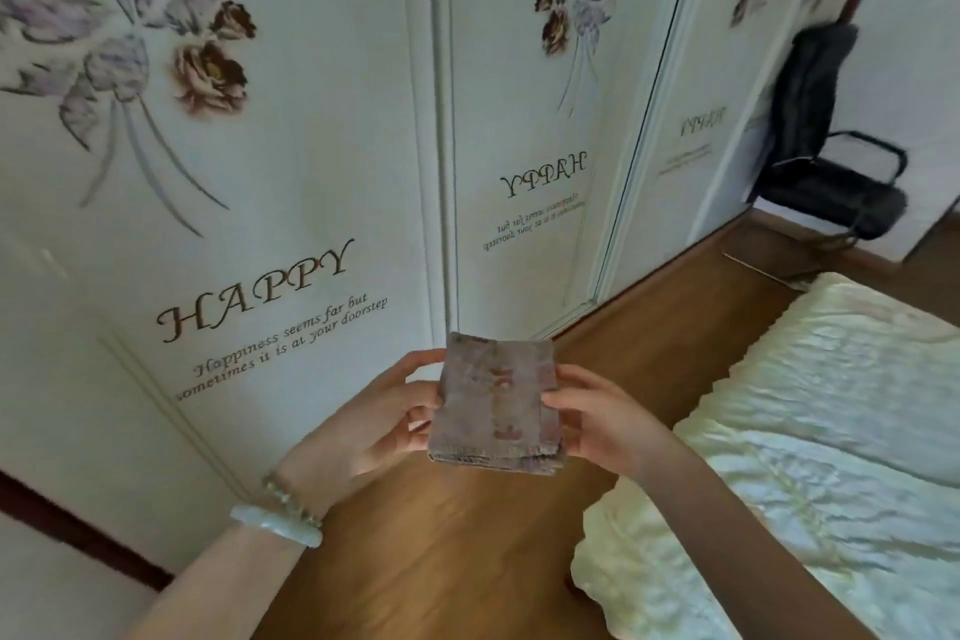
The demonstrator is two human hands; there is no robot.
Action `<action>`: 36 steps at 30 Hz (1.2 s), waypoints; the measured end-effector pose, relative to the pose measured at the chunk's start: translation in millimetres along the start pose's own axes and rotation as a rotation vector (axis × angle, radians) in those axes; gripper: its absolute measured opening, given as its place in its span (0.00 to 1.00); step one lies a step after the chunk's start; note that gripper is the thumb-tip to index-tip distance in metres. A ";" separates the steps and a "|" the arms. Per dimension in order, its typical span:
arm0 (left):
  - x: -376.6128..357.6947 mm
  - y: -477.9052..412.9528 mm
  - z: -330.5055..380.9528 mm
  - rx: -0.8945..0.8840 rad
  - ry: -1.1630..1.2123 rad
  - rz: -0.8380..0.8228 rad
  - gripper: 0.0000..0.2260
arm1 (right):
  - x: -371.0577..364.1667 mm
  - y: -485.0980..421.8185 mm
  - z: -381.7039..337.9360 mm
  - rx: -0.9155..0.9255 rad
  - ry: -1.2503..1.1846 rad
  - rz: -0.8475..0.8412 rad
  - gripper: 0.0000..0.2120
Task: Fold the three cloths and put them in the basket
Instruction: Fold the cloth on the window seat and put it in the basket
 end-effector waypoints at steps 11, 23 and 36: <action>-53.9 -146.1 63.2 0.066 -0.076 -0.197 0.21 | 72.5 -71.5 -61.4 0.081 -0.108 0.125 0.20; -148.6 -348.8 151.5 0.080 -0.188 -0.324 0.22 | 195.3 -187.0 -190.4 0.186 -0.193 0.246 0.19; -266.4 -522.2 205.4 0.171 -0.253 -0.522 0.20 | 327.8 -260.6 -280.1 0.249 -0.235 0.500 0.15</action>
Point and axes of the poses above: each hand's wrist, its own y-axis away from the middle knuckle, its own x-axis out of the back of the hand, z = x × y, the point moved 8 cm from there along -y, towards the middle knuckle, and after that the axes turned 4 degrees about z, right-handed, at the moved point
